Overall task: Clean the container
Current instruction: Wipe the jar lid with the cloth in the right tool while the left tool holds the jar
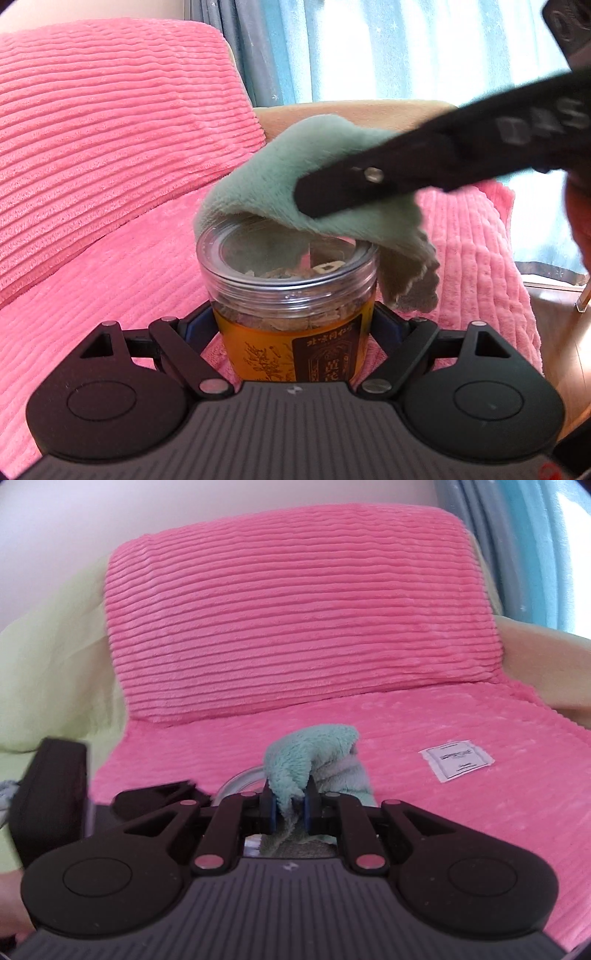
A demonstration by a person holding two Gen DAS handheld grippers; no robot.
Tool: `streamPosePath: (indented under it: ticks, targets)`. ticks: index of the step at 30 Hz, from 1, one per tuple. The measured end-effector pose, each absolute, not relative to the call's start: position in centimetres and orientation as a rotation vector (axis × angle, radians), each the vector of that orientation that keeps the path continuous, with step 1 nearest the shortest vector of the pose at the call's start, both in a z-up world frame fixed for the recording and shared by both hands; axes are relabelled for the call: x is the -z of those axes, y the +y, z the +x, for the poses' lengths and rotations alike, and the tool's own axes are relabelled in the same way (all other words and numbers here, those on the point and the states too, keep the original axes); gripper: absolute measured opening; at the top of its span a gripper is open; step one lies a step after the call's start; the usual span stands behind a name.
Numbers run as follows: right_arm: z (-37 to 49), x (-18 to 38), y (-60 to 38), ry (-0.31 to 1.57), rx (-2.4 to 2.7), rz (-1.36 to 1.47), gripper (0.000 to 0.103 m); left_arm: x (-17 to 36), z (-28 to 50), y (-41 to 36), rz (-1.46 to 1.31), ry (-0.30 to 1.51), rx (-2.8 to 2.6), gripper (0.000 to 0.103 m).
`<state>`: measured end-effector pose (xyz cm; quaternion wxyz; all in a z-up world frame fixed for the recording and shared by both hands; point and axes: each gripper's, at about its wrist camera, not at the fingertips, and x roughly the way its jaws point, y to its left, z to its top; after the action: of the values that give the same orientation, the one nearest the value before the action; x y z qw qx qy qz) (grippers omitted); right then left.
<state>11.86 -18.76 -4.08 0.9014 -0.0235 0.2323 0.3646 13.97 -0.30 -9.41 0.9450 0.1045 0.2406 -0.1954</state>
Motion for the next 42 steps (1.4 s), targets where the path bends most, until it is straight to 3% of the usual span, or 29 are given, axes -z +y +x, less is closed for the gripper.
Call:
streamPosePath:
  ticks: [11, 42]
  targets:
    - [11.3, 4.2, -18.2, 0.52, -0.922, 0.004, 0.011, 9.3, 13.5, -0.4, 0.205, 0.5, 0.4, 0.085]
    - [10.4, 4.5, -19.1, 0.443, -0.766, -0.075, 0.01, 9.1, 14.8, -0.5, 0.201, 0.501, 0.389, 0.085]
